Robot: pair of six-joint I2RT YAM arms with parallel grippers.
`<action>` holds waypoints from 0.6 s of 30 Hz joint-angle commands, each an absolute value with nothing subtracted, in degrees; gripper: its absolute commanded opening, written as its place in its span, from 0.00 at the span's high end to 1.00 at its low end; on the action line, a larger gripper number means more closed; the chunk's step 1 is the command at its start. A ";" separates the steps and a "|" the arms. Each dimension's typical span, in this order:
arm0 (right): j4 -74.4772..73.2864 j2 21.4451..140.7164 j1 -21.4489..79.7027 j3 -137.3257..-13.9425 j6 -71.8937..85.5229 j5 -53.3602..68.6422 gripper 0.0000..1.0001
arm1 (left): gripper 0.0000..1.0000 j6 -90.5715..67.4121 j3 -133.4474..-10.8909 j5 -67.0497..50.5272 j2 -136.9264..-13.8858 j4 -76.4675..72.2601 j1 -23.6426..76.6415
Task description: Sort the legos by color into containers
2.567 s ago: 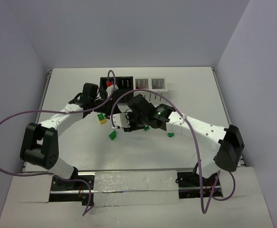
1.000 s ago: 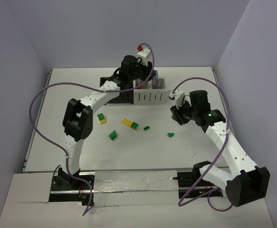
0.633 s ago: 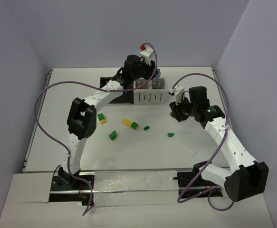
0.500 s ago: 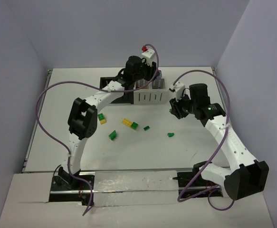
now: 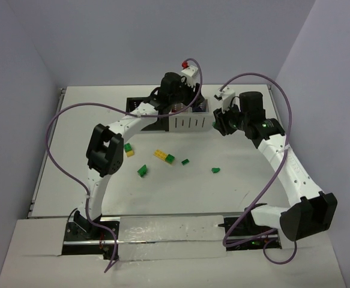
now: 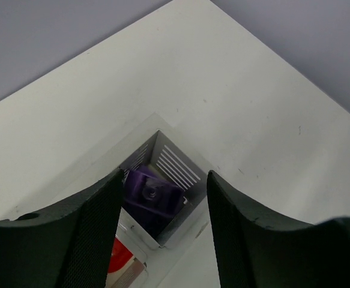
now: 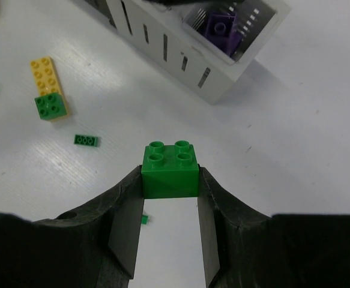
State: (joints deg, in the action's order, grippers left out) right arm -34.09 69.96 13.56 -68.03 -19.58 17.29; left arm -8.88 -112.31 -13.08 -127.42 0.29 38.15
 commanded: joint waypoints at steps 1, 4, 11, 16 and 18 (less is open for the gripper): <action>-30.22 70.59 13.19 -72.79 -17.66 16.09 1.00 | 0.28 -10.32 -115.97 -12.83 -125.57 2.75 37.76; -29.33 72.06 13.27 -74.87 -16.71 16.08 1.00 | 0.19 -13.73 -119.38 -13.65 -123.39 5.24 35.26; -24.86 81.23 16.36 -83.63 -14.02 13.57 1.00 | 0.01 -25.88 -117.37 -23.02 -108.87 5.68 20.15; -22.50 90.25 23.01 -91.15 -13.10 10.14 1.00 | 0.01 -16.98 -107.14 -21.77 -97.25 14.40 13.90; -21.71 94.10 25.93 -94.08 -13.04 8.59 1.00 | 0.01 -14.08 -99.82 -21.24 -91.72 15.44 11.82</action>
